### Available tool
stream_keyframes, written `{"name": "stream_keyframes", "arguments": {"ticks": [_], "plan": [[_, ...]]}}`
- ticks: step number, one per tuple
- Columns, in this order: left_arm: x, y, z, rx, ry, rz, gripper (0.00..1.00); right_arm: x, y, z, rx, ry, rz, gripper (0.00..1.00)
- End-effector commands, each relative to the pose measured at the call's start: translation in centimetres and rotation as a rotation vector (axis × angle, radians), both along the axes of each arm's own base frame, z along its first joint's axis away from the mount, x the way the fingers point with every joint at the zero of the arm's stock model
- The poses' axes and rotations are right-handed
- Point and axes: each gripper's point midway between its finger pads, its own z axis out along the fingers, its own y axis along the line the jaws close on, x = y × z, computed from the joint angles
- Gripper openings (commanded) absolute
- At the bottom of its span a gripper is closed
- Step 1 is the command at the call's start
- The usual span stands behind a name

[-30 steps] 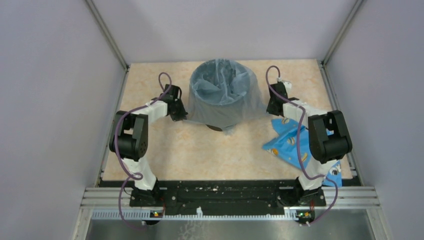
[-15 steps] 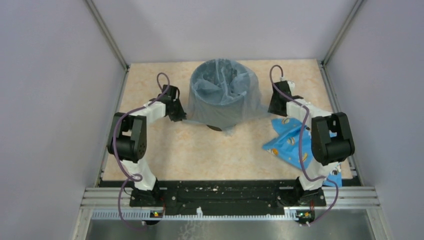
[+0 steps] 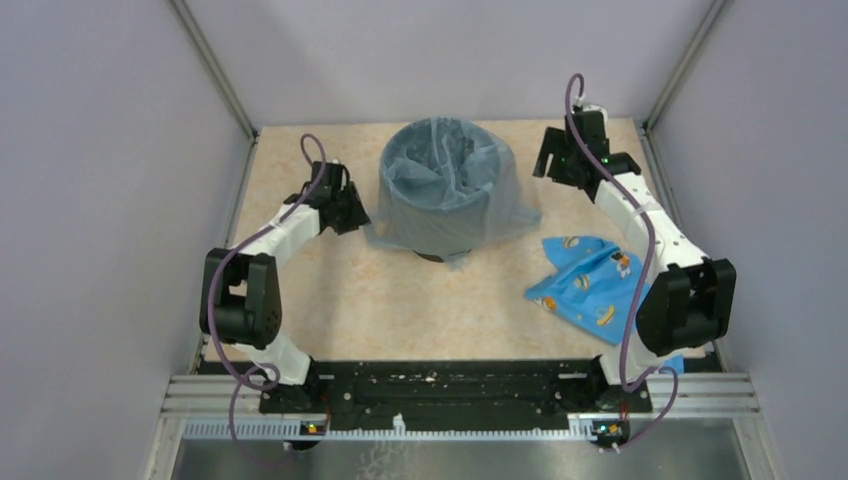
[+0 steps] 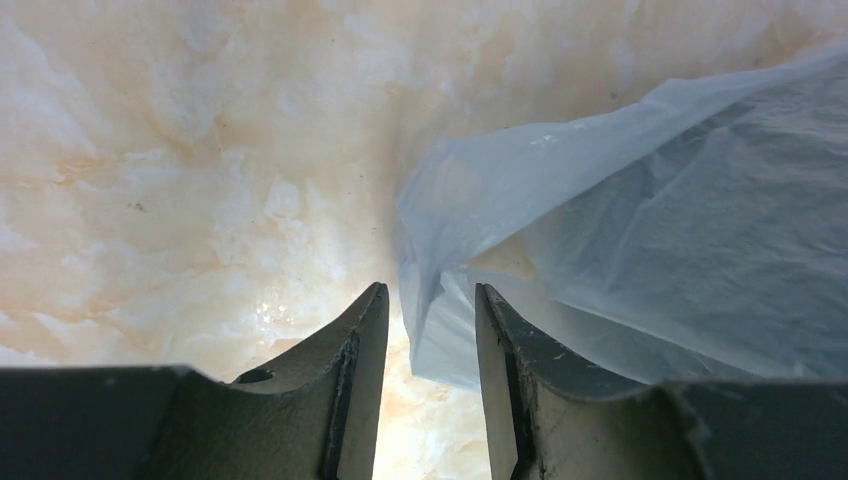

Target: Put the trash bags into the trash bin

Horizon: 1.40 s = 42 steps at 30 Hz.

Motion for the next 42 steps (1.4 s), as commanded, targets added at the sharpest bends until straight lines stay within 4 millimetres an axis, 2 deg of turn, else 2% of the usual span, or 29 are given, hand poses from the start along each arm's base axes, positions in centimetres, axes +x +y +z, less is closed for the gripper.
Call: {"name": "stream_keyframes", "arguments": {"ticks": [1,5,11,15,19,22,29,33,40,42], "plan": [[0.7,0.4,4.0,0.019,-0.099,-0.012,0.43,-0.9,2.6,7.6,-0.022,-0.1,0.108,0.75],[1.1,0.5,6.0,0.022,-0.146,-0.016,0.39,-1.4,6.1,11.9,-0.033,-0.157,0.196,0.78],[2.3,-2.6,9.4,-0.098,-0.237,-0.102,0.37,-2.2,13.3,17.0,-0.037,-0.232,0.367,0.8],[2.8,-3.9,9.7,-0.131,-0.245,-0.126,0.35,-3.1,19.3,17.2,-0.036,-0.216,0.507,0.82],[3.0,-5.2,9.1,-0.15,-0.251,-0.146,0.34,-3.3,24.0,14.9,-0.05,-0.157,0.599,0.87],[2.8,-5.9,8.2,-0.155,-0.241,-0.155,0.33,-2.8,25.3,12.0,-0.07,-0.085,0.606,0.89],[2.0,-6.7,5.7,-0.175,-0.205,-0.164,0.32,-2.2,24.0,6.2,-0.186,0.023,0.563,0.97],[1.3,-7.5,4.4,-0.186,-0.178,-0.174,0.31,-2.6,23.8,3.6,-0.205,0.079,0.574,0.99],[0.5,-8.2,3.3,-0.196,-0.156,-0.185,0.31,-3.0,23.4,-0.6,-0.146,0.179,0.621,0.99],[0.4,-8.3,3.2,-0.198,-0.155,-0.188,0.31,-3.1,23.4,-1.3,-0.155,0.192,0.626,0.99]]}}
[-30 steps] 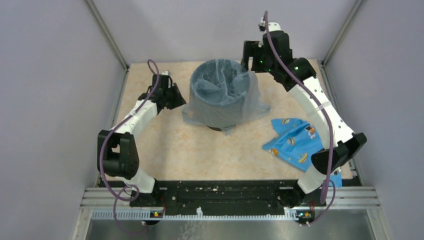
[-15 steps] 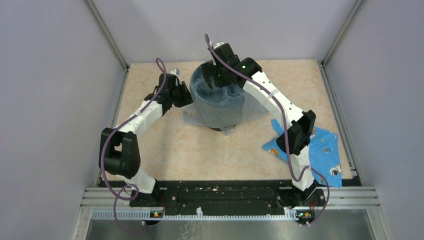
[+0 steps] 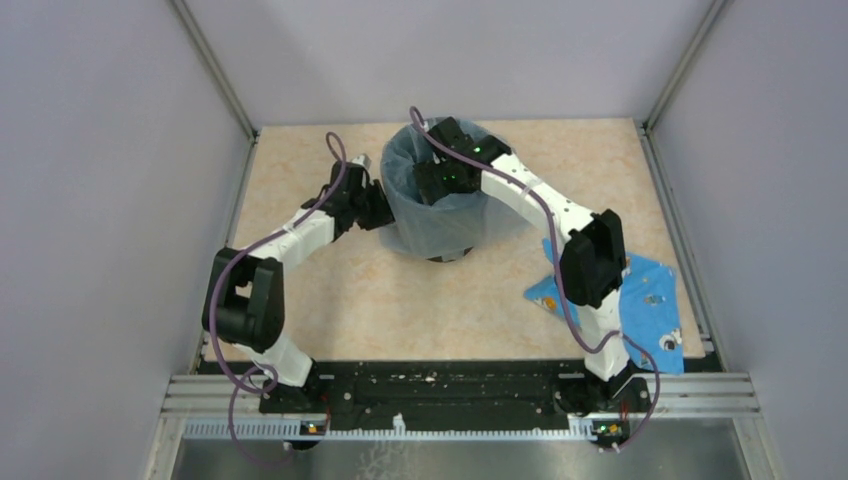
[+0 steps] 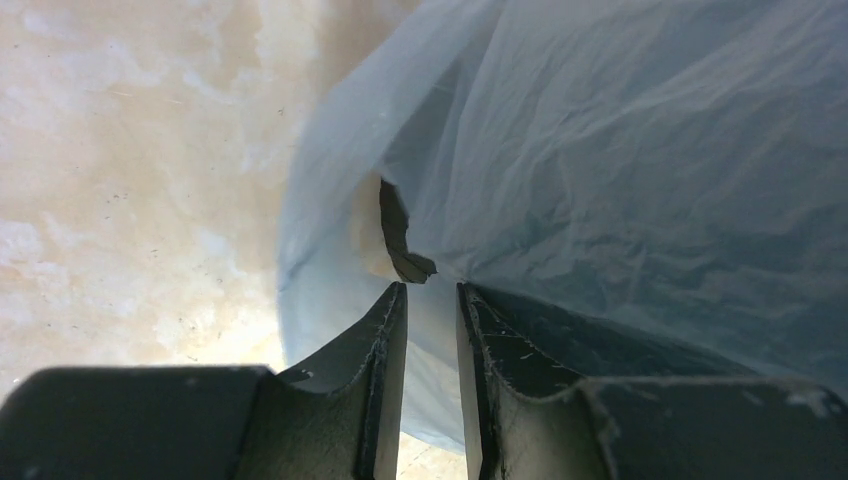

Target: Put the trash bags into the trash bin

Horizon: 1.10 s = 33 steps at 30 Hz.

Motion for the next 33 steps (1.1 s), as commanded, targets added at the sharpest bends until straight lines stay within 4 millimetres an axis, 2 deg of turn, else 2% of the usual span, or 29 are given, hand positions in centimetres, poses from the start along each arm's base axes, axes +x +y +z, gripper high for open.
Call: {"name": "stream_keyframes", "arguments": {"ticks": [1,11,19,26,33], "plan": [[0.7,-0.8,0.5,-0.033,-0.046,-0.011,0.31,0.3,0.0,0.8,0.048,-0.014,0.02,0.99],[0.3,-0.9,0.9,-0.028,-0.05,-0.015,0.32,-0.2,-0.4,-2.9,0.001,0.046,0.031,0.99],[0.2,-0.6,1.3,-0.013,-0.056,-0.016,0.32,-0.1,-0.3,-4.6,0.012,0.091,0.037,0.98],[0.2,-0.6,2.8,-0.017,-0.089,-0.017,0.33,-0.2,-0.4,-6.5,0.015,0.136,0.043,0.98],[0.4,-0.5,4.6,-0.013,-0.119,-0.024,0.34,-0.1,-0.5,-7.0,0.021,0.151,0.04,0.98]]}}
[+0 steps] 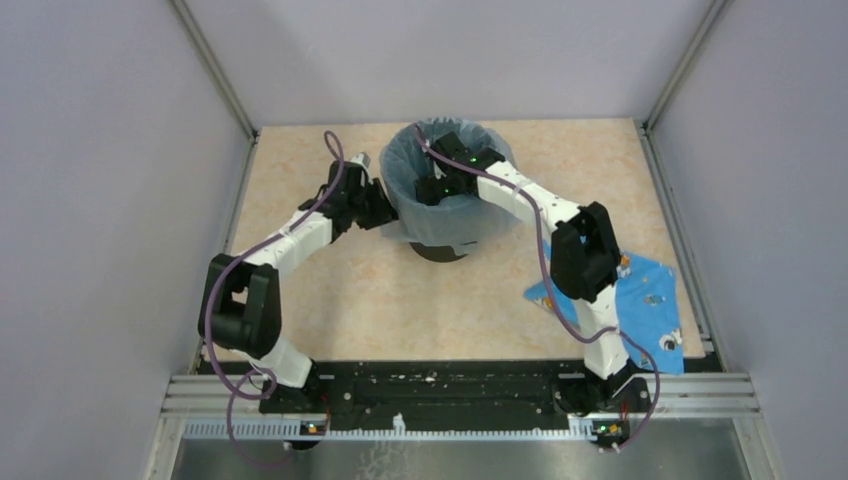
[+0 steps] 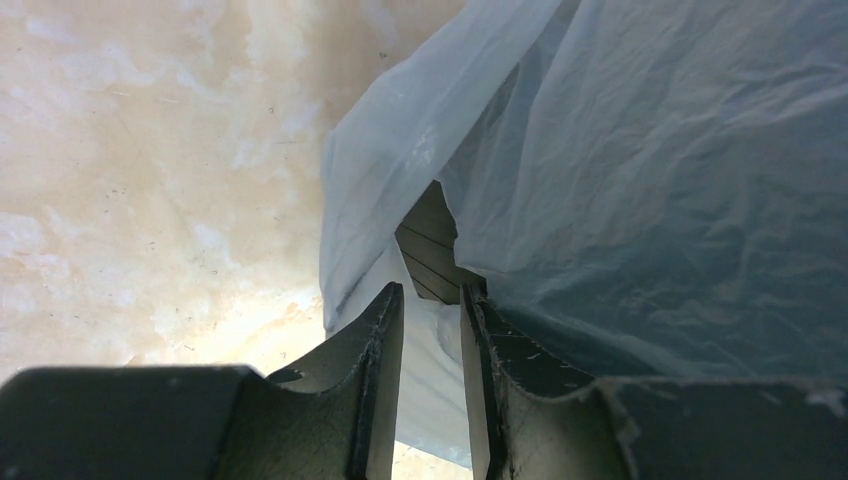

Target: Put the trash bags into the trash bin

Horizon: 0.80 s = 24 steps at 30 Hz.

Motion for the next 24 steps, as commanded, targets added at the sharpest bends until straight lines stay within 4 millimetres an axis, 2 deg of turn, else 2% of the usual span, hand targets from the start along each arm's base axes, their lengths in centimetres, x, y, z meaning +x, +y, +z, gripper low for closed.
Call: {"name": "stream_keyframes", "arguments": {"ticks": [1,12,24], "plan": [[0.9,-0.2,3.8,-0.007,-0.103,-0.013,0.34,0.0,-0.3,-0.6,-0.003,0.017,0.005,0.98],[1.0,0.7,6.6,0.013,-0.162,0.008,0.35,0.1,-0.4,-2.4,-0.006,0.075,0.008,0.97],[1.2,0.5,8.0,0.002,-0.183,-0.009,0.35,-0.2,-0.2,-3.7,-0.003,0.112,0.017,0.97]]}}
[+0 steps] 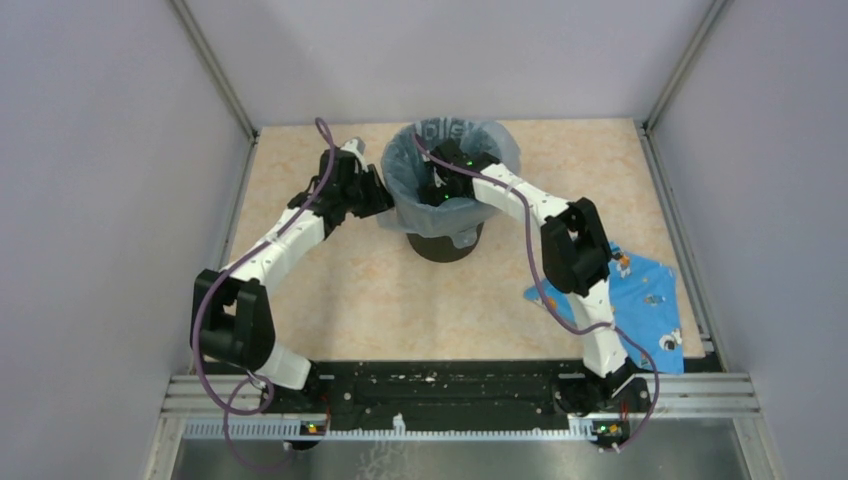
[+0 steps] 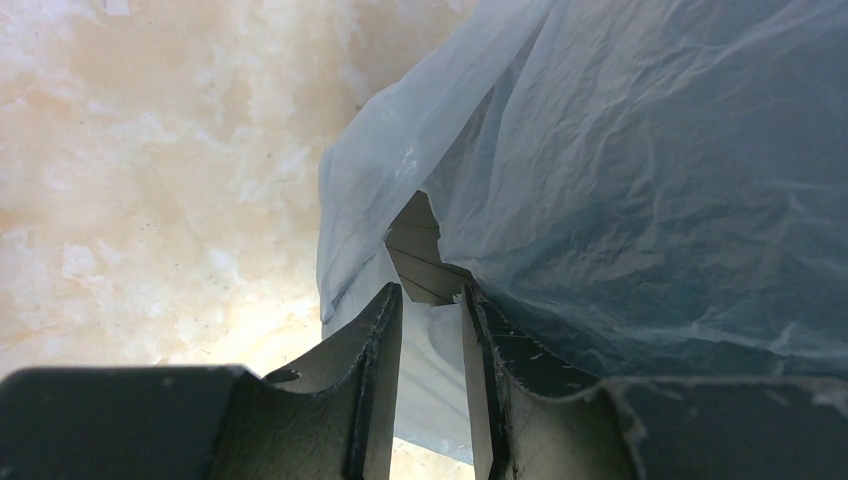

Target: Put the trash bags into the trash bin

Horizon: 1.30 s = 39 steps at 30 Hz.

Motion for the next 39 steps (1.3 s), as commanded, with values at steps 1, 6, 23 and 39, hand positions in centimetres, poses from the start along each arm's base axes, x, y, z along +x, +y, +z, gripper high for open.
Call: {"name": "stream_keyframes", "arguments": {"ticks": [1,6,23,39], "plan": [[0.7,0.1,3.4,-0.014,-0.085,-0.004,0.35,0.3,-0.3,-0.1,-0.004,0.008,0.001,0.97],[0.7,0.2,4.6,-0.011,-0.112,-0.002,0.36,0.2,-0.3,-0.8,-0.014,0.027,0.001,0.97],[0.7,0.0,7.2,-0.026,-0.169,-0.028,0.36,-0.8,-0.6,-3.5,-0.04,0.08,-0.023,0.96],[0.2,0.1,7.1,-0.038,-0.164,-0.05,0.36,-0.8,-0.4,-2.2,-0.06,0.039,-0.06,0.96]]}}
